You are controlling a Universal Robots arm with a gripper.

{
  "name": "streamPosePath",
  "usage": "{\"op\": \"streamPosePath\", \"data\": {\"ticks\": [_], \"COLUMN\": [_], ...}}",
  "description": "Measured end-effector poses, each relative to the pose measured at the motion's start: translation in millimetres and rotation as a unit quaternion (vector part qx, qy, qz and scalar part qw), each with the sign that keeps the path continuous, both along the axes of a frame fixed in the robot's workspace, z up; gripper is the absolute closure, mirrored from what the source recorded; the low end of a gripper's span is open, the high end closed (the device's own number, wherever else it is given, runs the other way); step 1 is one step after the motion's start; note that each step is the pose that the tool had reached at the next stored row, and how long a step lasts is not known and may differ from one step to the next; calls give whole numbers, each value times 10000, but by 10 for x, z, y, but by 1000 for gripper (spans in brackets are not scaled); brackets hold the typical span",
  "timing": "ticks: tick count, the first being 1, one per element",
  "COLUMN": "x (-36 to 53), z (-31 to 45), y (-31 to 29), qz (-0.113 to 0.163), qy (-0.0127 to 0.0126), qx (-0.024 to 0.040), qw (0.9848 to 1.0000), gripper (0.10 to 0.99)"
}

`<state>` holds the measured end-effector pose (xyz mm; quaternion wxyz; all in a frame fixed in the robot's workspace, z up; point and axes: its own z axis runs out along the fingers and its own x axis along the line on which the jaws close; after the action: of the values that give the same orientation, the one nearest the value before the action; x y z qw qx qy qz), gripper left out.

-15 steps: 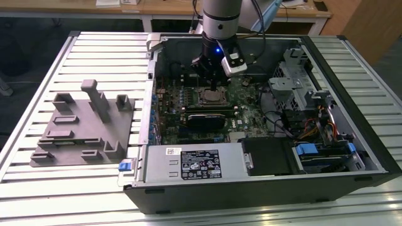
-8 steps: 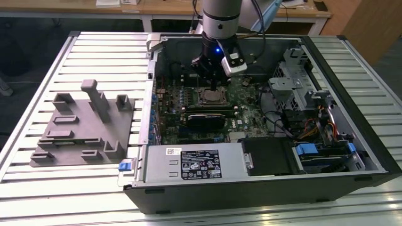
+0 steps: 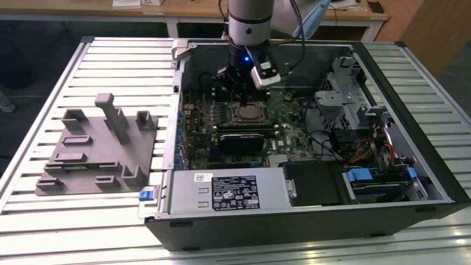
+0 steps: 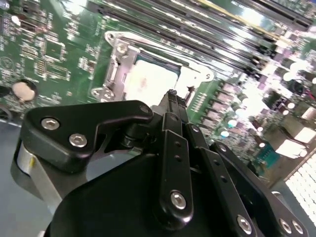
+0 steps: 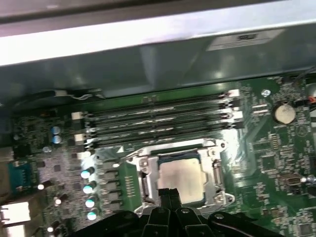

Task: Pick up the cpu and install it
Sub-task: 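Install the first cpu locking lever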

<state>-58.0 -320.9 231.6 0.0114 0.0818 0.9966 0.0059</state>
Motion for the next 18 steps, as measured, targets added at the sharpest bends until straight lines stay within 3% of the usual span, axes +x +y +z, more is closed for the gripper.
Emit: {"op": "streamPosePath", "data": {"ticks": [13, 15, 18], "x": [-323, -341, -352], "z": [0, 0, 0], "y": [0, 0, 0], "qz": [0, 4, 18], "qy": [0, 1, 0], "qx": [9, 83, 261], "qw": [10000, 10000, 9997], "gripper": [980, 980, 980]}}
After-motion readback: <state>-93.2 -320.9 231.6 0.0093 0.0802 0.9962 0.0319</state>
